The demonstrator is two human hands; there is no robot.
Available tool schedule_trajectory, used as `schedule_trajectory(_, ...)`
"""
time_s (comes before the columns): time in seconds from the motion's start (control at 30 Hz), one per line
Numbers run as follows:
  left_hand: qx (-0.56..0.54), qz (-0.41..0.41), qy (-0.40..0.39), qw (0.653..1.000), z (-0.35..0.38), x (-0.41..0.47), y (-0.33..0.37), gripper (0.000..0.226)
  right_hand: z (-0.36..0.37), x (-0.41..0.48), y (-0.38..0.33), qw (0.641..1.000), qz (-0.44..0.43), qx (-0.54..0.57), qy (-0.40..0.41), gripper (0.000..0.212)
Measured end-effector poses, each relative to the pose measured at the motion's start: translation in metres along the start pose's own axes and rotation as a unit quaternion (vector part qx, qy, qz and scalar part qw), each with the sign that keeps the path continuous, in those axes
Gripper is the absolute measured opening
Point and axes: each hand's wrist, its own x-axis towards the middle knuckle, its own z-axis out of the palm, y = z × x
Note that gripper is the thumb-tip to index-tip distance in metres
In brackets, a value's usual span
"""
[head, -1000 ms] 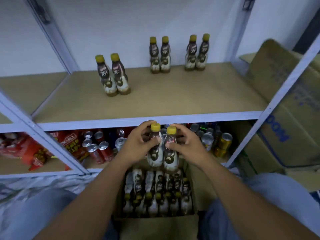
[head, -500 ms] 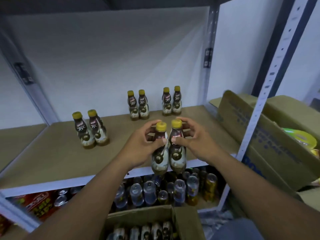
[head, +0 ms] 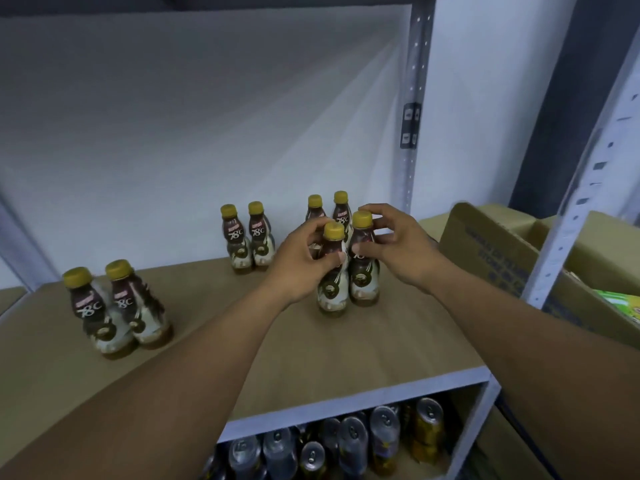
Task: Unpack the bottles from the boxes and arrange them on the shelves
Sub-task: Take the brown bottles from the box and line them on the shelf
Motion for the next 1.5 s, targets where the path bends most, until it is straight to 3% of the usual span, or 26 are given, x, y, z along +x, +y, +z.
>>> schedule_trajectory(0.4,0.024,-0.017,0.008,1.0,0.025,0.084,-0.051,0.047,-0.021,0.07,0.056,0.998,0.01,-0.052,0.019,0.054)
schedule_trajectory(0.97,0.054,-0.01,-0.001,0.998,0.026,0.099,-0.062,0.05,-0.024,0.079,0.078,0.998,0.019,-0.062,-0.002,0.058)
schedule_trajectory(1.23,0.068,-0.012,-0.021,0.997,0.019,0.096,-0.056,0.066,-0.032,0.079,0.069,0.991,0.024,-0.13,-0.02,0.068)
schedule_trajectory(1.37,0.129,0.004,-0.054,0.99,0.008,0.1,-0.045,0.072,-0.043,0.084,0.052,0.98,0.008,-0.2,-0.01,0.054)
schedule_trajectory(1.5,0.233,0.017,-0.109,0.966,0.002,0.106,-0.034,0.072,-0.05,0.091,0.037,0.961,0.01,-0.265,-0.077,0.059)
